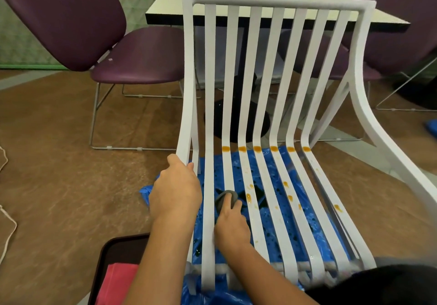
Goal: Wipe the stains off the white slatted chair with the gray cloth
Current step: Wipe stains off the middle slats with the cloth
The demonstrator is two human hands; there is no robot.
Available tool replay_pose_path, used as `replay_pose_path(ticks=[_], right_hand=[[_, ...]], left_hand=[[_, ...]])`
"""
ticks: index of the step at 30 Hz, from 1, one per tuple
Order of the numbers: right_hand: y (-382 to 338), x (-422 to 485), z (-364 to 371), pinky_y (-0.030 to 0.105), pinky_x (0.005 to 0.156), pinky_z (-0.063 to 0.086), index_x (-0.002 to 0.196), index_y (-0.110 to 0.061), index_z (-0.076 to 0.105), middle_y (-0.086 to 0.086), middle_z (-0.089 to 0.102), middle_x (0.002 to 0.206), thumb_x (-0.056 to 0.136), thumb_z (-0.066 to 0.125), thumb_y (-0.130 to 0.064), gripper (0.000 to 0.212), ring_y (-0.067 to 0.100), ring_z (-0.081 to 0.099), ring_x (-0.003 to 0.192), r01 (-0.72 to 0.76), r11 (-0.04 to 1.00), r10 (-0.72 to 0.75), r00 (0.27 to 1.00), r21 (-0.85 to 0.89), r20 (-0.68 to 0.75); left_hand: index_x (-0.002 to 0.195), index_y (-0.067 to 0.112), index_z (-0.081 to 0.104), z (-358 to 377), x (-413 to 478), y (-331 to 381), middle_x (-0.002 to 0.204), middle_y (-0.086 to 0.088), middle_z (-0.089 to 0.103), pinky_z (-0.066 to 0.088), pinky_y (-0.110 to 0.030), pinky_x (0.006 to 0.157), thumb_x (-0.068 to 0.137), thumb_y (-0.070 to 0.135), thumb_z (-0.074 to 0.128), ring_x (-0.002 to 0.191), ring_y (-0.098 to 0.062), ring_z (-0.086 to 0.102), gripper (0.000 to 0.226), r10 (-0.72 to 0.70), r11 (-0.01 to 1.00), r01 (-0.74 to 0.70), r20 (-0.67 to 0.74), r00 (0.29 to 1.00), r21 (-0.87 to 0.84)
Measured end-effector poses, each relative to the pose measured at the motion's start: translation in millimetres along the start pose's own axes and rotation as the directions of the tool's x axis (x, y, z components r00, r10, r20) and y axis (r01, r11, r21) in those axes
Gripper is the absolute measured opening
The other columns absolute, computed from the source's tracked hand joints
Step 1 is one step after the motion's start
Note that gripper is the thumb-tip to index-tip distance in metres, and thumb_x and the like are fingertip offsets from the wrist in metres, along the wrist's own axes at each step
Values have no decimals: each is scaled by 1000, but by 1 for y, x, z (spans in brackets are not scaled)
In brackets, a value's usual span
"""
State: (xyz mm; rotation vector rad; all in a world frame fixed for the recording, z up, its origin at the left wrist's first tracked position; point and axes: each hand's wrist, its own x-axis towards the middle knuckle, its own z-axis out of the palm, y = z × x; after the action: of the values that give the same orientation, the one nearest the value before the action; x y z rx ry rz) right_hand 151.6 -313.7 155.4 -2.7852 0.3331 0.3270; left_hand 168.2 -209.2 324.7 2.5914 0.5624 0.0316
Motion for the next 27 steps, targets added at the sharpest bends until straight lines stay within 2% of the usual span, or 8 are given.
replay_pose_path(ticks=[3,7,10,12,15,21,24,27], right_hand=[[-3,19,-3,31,67,53,158,-11,-9,24,22,155,97,54,-10,88,28,67,100,6,998,-6,1000,-57,2],[-13,58,-6,34,70,56,157,-10,-13,25,23,151,96,55,-11,92,30,67,97,-1,997,2,1000,-72,20],[-20,82,-9,39,77,55,159,-17,-7,23,28,150,98,48,-11,82,32,58,111,31,999,-30,998,-16,53],[-23,97,-13,41,85,53,159,-19,-2,26,32,145,99,44,-12,76,35,58,110,42,999,-43,996,8,72],[-29,119,-22,41,89,56,157,-9,-14,28,22,153,95,55,-10,93,35,60,114,4,999,2,992,-45,127],[-39,140,-45,46,101,48,157,-16,-17,27,20,153,95,60,-9,99,39,54,123,-18,1000,14,979,20,205],[-38,140,-42,45,100,48,158,-18,-16,26,23,151,96,59,-11,98,37,55,121,-17,1000,13,980,22,198],[-33,133,-35,42,93,51,158,-17,-14,27,28,145,97,56,-12,93,35,60,110,1,1000,-3,984,7,176]], left_hand=[[112,16,38,0,0,0,70,7,34,42,-32,54,107,40,34,63,-12,46,25,6,1000,-6,0,1000,1],[112,16,38,1,3,-1,69,7,34,39,-30,50,106,41,34,58,-7,41,25,-8,1000,8,5,1000,-12],[112,17,37,2,5,-1,71,9,34,45,-33,55,106,41,35,60,-8,44,25,-14,1000,15,16,1000,-25],[113,17,38,2,6,-1,72,10,33,48,-34,58,106,41,35,65,-11,48,25,-10,999,11,21,1000,-36],[114,17,37,1,7,-1,73,10,33,48,-34,59,106,41,35,67,-11,48,25,-5,999,6,29,1000,-40],[111,18,37,-1,7,-4,74,11,35,46,-29,54,106,40,35,64,-5,46,22,19,997,-14,51,999,-80],[110,20,37,-3,6,-3,75,11,38,52,-34,60,106,41,36,66,-8,49,22,19,997,-14,60,998,-77],[109,22,37,-8,8,-4,86,6,46,55,-41,71,105,44,35,80,-18,55,23,28,999,-26,67,997,-26]])
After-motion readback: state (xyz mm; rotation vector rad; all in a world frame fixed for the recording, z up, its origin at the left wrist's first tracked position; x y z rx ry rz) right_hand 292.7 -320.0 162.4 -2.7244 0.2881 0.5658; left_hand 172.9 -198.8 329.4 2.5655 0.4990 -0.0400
